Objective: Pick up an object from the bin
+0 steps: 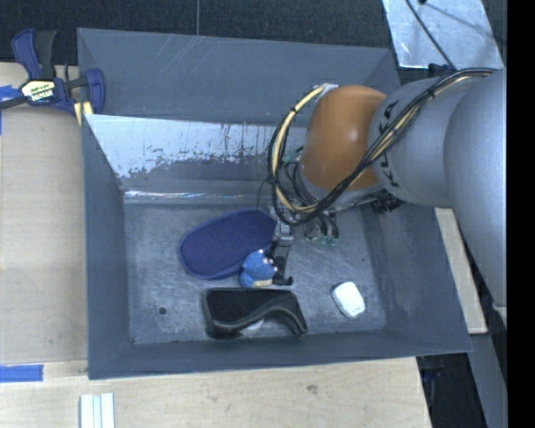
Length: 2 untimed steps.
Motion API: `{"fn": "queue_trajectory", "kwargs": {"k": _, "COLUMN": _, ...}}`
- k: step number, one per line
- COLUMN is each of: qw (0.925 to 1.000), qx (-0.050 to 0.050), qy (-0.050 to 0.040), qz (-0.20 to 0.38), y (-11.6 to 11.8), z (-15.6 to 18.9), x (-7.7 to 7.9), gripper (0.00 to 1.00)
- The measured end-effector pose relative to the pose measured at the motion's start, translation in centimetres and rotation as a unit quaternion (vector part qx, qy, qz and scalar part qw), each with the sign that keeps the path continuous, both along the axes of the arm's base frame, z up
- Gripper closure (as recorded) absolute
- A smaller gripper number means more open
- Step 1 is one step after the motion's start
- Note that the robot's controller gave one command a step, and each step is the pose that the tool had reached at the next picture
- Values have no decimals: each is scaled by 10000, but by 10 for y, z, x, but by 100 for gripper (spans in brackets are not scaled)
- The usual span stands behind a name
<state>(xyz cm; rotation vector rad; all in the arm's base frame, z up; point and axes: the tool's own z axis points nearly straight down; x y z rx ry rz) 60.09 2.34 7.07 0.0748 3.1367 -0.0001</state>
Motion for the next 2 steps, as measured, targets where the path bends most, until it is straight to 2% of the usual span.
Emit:
{"fn": "queue_trajectory", "kwargs": {"k": 1, "qw": 10000, "qx": 3, "qy": -38, "qz": -29, "y": -5, "z": 126, "x": -13, "gripper": 100}}
{"fn": "queue_trajectory", "kwargs": {"k": 2, "qw": 10000, "qx": -8, "qy": -36, "qz": -18, "y": -35, "z": 166, "x": 15, "gripper": 100}}
